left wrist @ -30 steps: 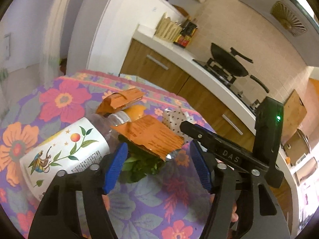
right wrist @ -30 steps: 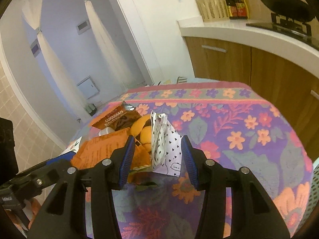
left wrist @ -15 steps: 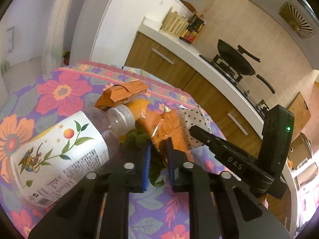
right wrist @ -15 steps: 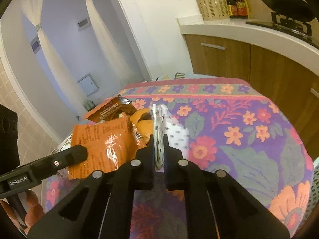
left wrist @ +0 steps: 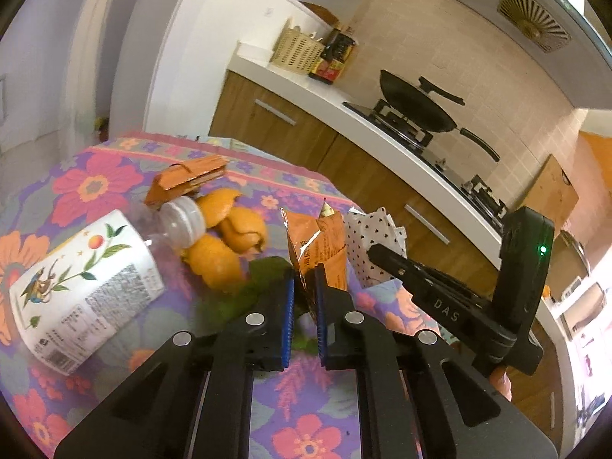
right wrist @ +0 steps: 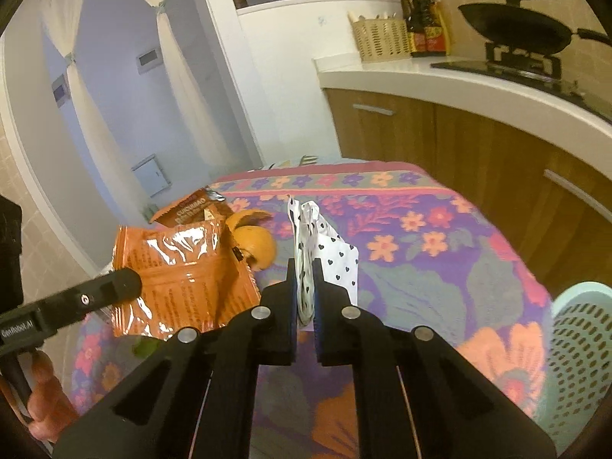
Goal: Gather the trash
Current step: 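Grasp the polka-dot paper bag with the right gripper while the left grasps the orange wrapper, then carry the paper bag and wrapper over the blue basket and open both grippers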
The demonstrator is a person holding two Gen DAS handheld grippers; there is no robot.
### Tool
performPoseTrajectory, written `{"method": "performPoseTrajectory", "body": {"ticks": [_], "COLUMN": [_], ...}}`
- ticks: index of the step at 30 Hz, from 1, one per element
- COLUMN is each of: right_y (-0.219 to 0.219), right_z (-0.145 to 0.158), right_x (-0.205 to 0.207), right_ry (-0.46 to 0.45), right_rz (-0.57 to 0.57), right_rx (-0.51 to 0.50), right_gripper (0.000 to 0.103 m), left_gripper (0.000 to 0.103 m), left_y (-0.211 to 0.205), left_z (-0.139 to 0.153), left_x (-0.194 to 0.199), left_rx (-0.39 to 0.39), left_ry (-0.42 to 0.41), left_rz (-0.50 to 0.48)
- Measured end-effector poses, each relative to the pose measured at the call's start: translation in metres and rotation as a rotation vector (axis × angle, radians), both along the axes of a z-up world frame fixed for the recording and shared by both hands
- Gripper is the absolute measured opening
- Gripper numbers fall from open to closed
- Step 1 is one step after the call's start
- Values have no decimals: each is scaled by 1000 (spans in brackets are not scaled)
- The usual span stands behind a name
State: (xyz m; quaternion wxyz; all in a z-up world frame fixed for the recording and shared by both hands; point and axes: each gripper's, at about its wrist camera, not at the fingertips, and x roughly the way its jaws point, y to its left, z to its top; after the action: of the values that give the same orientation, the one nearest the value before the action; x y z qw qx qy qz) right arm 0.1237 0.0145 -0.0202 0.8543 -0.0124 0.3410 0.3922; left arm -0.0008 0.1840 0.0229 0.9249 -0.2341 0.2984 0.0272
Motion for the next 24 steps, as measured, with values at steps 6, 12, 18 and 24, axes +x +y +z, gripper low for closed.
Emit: {"method": "performPoseTrajectory", "body": {"ticks": [6,12,18,24], "right_y": [-27,-61,-90,-107], "right_z": [-2,3,2,1], "right_x": [-3,-7,-10,-12], "right_ry": [-36,-49,-26,-6], "right_rz": [-35,-64,-103,-126], "right_rx": [-20,2,34,52], "right_gripper": [5,5,5,5], "left_gripper": [8,8,9,8], "left_y": [-26,-32,-47,-41], "left_z": [0,8,5,2], "left_x": [12,12,11,9], "left_rx": [37,-46,-35,-77], "left_ry": [4,-32,-20,-10], "left_rz": [-41,-124,-185,-202]}}
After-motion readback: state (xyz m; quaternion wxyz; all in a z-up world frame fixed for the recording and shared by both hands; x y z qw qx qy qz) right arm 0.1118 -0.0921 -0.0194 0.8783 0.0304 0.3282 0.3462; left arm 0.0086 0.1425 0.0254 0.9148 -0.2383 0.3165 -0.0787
